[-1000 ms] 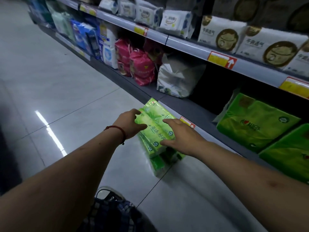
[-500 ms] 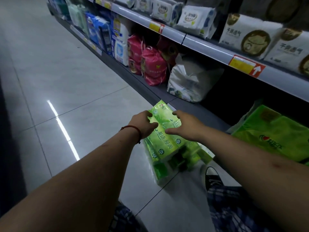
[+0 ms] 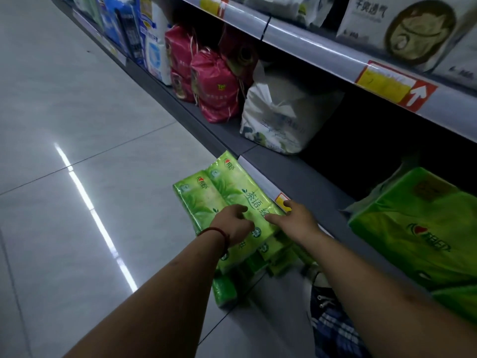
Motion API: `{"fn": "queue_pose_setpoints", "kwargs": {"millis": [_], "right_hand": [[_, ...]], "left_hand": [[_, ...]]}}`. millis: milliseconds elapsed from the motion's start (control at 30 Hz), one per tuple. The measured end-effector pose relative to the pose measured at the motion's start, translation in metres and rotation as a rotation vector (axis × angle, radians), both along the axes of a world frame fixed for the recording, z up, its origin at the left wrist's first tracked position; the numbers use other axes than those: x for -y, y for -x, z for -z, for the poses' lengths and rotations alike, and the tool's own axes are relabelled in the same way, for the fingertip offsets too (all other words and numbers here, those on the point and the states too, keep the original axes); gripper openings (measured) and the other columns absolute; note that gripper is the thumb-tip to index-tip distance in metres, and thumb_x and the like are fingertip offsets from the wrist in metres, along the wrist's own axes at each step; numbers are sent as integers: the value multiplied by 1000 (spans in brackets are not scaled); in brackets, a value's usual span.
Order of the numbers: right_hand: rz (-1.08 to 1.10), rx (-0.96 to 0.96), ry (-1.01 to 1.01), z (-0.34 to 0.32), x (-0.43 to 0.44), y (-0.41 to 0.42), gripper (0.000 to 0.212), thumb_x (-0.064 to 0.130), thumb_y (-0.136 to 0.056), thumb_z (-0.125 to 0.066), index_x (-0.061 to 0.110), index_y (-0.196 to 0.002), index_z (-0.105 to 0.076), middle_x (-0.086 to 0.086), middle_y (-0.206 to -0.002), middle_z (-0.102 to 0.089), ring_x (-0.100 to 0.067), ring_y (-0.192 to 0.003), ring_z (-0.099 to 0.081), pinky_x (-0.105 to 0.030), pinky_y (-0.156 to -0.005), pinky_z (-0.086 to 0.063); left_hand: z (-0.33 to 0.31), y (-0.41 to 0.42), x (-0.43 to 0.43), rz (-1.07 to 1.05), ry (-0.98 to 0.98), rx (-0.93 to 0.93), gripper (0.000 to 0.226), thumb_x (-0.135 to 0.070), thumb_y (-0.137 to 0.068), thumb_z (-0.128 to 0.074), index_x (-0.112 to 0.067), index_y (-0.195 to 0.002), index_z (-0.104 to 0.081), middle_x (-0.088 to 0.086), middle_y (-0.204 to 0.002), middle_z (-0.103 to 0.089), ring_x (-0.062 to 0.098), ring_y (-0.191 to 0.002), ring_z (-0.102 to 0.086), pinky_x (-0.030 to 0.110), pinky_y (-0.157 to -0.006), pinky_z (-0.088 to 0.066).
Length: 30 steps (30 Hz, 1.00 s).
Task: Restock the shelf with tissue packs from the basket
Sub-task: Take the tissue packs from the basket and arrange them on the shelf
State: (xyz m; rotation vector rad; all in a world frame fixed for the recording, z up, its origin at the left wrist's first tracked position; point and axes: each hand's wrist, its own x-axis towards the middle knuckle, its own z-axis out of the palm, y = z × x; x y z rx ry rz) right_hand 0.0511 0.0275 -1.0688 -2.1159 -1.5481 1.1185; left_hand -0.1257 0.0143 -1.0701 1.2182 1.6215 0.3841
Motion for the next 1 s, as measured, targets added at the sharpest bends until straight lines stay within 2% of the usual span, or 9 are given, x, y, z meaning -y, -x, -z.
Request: {"fn": "queue_pose_setpoints", "kwargs": {"millis": [167,267,367,567,733,800,867,900,1000], "right_hand": [[77,36,75,18,-2,6,93,59,-76,-81,10,-147,-48,-12,-148,-52,-36,-136,-49,-47,-107,-47],[113,-52,81,18,-1,6,73,54,-73,-86,11,-126,-63,-7,-127,-62,-29,-115,-60,-41,-91,-52],[113,-164,73,17,3,8,65,42,-82,-83,13,-134,-55,-3,-122,-56,-24,-105,-57,-33,-81,-45],[228,-338,-24,2,1,6,65,32,-82,-84,16,-137,-56,-7,-132,-60,-28,-110,-62,-37,-85,-51],[191,-420,-55,-49,12,-28,36,32,-61,-92,20,-85,-68,-6,-90,-69,-26,-81,-65,-42,-71,-54],[144,-457,-33,-72,21,-42,33,26,-61,-89,16,-82,-66,-9,-85,-68,-26,-80,-65,-40,-71,-53],[106,-498,-17,-92,32,-56,21,10,-74,-81,6,-91,-70,-13,-87,-66,-26,-82,-63,-34,-69,-53],[95,-507,-11,-102,38,-62,25,6,-76,-78,0,-100,-72,-16,-90,-67,-27,-83,-62,-32,-68,-52],[84,-533,1,-127,57,-70,44,12,-67,-79,5,-110,-74,-17,-95,-71,-28,-87,-62,-34,-75,-49]], "left_hand": [[8,6,-1,-135,23,138,55,-4,-86,-67,-19,-139,-62,9,-131,-67,28,-111,-68,40,-92,-59],[14,12,2,-161,23,182,55,2,-87,-65,-16,-139,-63,7,-121,-68,25,-108,-68,35,-89,-58],[14,15,5,-169,32,217,54,5,-89,-65,-14,-139,-61,11,-129,-67,26,-111,-65,35,-93,-55],[5,13,2,-242,-35,205,52,-8,-96,-62,-11,-146,-53,12,-134,-64,32,-110,-68,48,-96,-59],[-23,24,3,-428,-203,170,80,-36,-88,-73,-18,-157,-36,10,-152,-47,35,-127,-57,52,-106,-51],[-34,35,9,-511,-220,184,91,-39,-79,-71,-18,-158,-32,12,-151,-49,34,-126,-57,50,-107,-49],[-47,46,16,-570,-191,222,80,-24,-85,-67,-13,-157,-33,16,-139,-57,32,-115,-61,43,-98,-53],[-56,51,19,-589,-168,260,66,-14,-90,-62,-9,-152,-39,16,-127,-60,31,-103,-63,38,-85,-55],[-89,61,33,-504,-6,381,19,-5,-90,-56,-3,-109,-60,16,-94,-56,27,-65,-62,29,-48,-55]]}}
